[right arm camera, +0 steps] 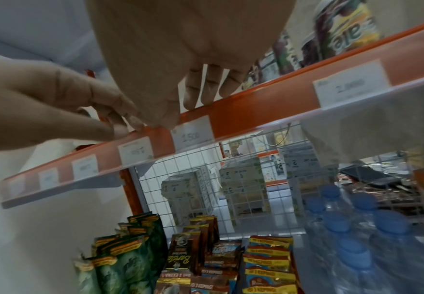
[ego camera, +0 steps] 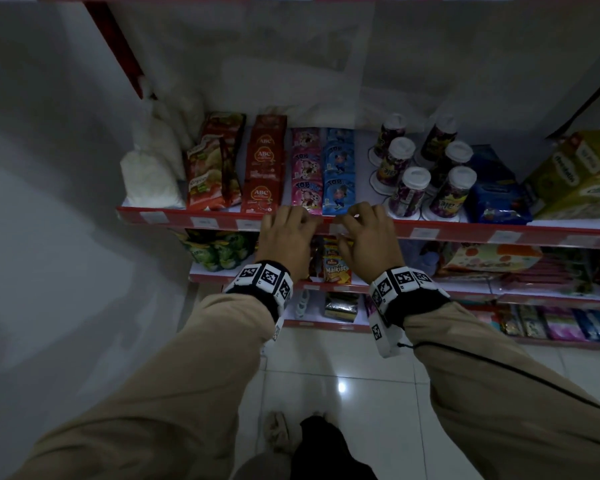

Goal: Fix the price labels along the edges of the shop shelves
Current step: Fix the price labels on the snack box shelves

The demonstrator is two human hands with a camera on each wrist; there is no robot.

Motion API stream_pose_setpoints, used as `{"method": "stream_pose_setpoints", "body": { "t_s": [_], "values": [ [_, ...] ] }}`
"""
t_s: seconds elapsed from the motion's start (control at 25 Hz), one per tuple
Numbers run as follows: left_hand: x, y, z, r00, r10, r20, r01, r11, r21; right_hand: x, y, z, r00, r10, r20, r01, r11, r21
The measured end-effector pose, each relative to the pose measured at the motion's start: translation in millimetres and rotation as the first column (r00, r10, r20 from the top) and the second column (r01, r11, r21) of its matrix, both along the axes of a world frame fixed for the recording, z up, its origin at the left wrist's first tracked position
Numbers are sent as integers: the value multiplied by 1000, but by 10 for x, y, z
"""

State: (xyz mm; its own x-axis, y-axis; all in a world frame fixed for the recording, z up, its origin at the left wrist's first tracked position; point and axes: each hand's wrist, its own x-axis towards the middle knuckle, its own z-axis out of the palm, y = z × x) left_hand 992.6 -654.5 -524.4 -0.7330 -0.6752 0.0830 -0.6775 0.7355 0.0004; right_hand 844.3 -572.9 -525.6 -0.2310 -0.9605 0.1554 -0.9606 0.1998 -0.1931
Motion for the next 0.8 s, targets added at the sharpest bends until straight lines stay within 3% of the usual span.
{"method": "stream_pose_setpoints", "body": {
  "t_s": [0.12,0.24,0.48,0.6,0.8],
  "values": [
    [176,-26,-40,999,53,7,-53,998,-28,75,-42,-16,1000,12,11,-12,1000,-22],
    [261,-85,-33,999,18,36,-17,999,-31,156,-73,-44,999,19,33,-18,999,-29],
    [288,-244,2,998,-66,-18,68,990,120,295,-109,-65,997,-27,76,28,1000,-14],
    [334,-295,1,995,-98,-26,100,983,155,380,-160,-52,991,65,116,-53,993,-103],
    [379,-286,-65,992,-125,-30,128,980,152,526,-246,-104,997,56,45,-51,993,-102]
  ]
}}
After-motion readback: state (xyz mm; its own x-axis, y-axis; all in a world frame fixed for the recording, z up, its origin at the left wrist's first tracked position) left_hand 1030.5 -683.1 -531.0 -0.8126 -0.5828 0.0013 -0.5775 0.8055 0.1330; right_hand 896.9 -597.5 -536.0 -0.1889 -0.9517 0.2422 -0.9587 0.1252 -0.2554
